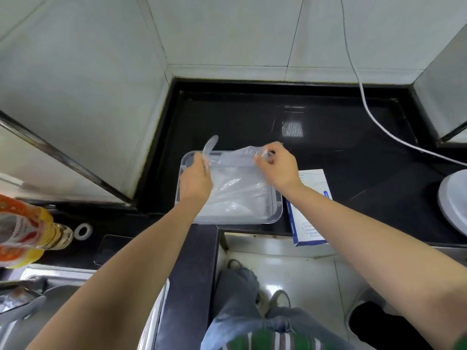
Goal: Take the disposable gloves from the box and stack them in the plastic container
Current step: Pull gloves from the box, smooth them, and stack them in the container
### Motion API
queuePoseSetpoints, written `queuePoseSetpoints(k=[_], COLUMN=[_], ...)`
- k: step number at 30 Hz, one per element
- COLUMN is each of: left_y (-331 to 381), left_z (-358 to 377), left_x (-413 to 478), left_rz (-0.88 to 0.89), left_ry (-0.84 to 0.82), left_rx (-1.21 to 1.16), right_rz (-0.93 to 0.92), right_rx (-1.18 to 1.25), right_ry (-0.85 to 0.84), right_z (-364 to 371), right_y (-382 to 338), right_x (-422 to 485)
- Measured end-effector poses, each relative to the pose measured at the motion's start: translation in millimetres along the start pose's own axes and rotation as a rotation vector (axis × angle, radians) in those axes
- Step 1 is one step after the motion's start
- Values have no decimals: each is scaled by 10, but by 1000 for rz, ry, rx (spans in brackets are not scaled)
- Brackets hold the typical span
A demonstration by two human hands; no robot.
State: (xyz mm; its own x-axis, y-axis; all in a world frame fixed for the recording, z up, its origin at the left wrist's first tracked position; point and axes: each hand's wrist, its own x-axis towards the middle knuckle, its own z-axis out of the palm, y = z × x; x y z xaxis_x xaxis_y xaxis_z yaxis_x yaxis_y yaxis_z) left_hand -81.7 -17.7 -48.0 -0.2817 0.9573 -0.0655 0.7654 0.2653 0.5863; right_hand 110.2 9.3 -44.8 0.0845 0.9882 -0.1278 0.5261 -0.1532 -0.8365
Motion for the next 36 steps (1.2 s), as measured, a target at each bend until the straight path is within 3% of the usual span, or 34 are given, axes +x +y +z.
queuePoseSetpoints(k=[4,6,10,14,17,19,21,25,29,31,34,36], left_y=[-38,-55,-84,-67,16,143,217,-3,-219,-256,-290,-323], left_z=[139,231,318,220,140,140,221,460,524,550,575,585], left_x=[-27,-26,9,-24,-56,-68,-70,16,69,80,96,109], left_rz=[15,-2,-43,-63,263,449,476,136,31,-28,-89,-80], left_ry=[-119,-148,-215,-178,147,208,63,-425,-556,-628,-667,-700], left_rx=[268,269,248,201,283,198,196,467,417,342,268,289], right_rz=[-330,-390,-46,134,137,140,146,121,-121,-44,335,375], right_rx=[-49,-37,-318,-439,-503,-553,-588,-514,-333,-239,-254,-361], right_ry=[225,86,-444,-609,-635,-651,-660,-511,-241,-376,-779,-746], right_z=[-7,69,364,581,658,687,689,655,617,639,697,724], right_y=[-87,-108,17,177,210,221,238,270,162,98,67,107], right_x=[-31,-33,-56,-43,-15,-2,10,19,-39,-68,-112,-93])
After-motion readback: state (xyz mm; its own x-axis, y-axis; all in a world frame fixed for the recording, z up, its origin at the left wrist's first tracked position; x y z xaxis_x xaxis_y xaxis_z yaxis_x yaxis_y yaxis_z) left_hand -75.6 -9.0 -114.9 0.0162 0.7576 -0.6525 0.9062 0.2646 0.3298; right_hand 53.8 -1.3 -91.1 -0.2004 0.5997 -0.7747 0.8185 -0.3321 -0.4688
